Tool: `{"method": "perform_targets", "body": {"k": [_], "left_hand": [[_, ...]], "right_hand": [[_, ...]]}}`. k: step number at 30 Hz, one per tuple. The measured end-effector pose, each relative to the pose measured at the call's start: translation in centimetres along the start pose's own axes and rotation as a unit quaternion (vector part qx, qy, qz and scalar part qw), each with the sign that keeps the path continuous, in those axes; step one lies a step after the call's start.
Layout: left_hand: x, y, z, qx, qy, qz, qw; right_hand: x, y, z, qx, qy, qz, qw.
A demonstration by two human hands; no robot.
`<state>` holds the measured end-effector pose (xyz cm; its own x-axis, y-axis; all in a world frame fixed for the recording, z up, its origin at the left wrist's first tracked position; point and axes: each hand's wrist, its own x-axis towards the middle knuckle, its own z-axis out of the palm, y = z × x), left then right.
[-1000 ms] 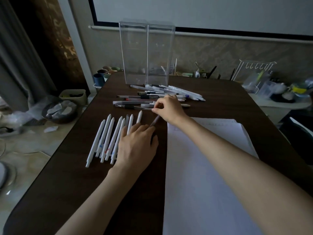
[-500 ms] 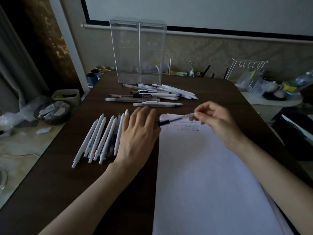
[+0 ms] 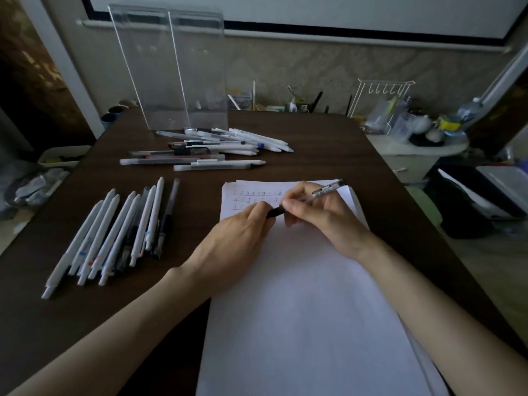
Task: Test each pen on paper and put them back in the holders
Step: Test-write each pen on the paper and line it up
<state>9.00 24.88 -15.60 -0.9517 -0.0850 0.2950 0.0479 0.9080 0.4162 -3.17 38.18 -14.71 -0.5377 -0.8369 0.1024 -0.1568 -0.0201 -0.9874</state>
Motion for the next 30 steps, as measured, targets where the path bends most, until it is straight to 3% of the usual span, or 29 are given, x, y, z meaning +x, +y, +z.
{"method": "perform_targets", "body": {"k": [7, 10, 12, 16, 20, 30], "left_hand": [[-0.2, -0.3, -0.2, 0.044, 0.037, -0.041, 0.997], [-0.1, -0.2, -0.4, 0.025, 0.05, -0.092, 0.994], [-0.2, -0.2, -0.4, 0.02, 0.053, -0.055, 0.997], [-0.3, -1.0, 0.5, 0.08, -0.028, 0.08, 0.993], [-0.3, -1.2, 0.9, 0.099, -0.068, 0.088, 0.989], [-0.3, -1.3, 1.1, 0.108, -0.067, 0.075, 0.989]], "right_hand": [[0.3, 0.5, -0.4, 0.058, 0.004, -0.016, 0.998], [0.7, 0.3, -1.4, 0.138, 0.08, 0.0, 0.987], [0.8, 0.2, -1.9, 0.084, 0.159, 0.002, 0.984], [1.3, 1.2, -1.5, -0.12, 0.252, -0.016, 0.96], [2.0, 1.4, -0.7, -0.173, 0.253, 0.007, 0.952], [2.0, 0.9, -0.3, -0.217, 0.233, 0.004, 0.948]]}}
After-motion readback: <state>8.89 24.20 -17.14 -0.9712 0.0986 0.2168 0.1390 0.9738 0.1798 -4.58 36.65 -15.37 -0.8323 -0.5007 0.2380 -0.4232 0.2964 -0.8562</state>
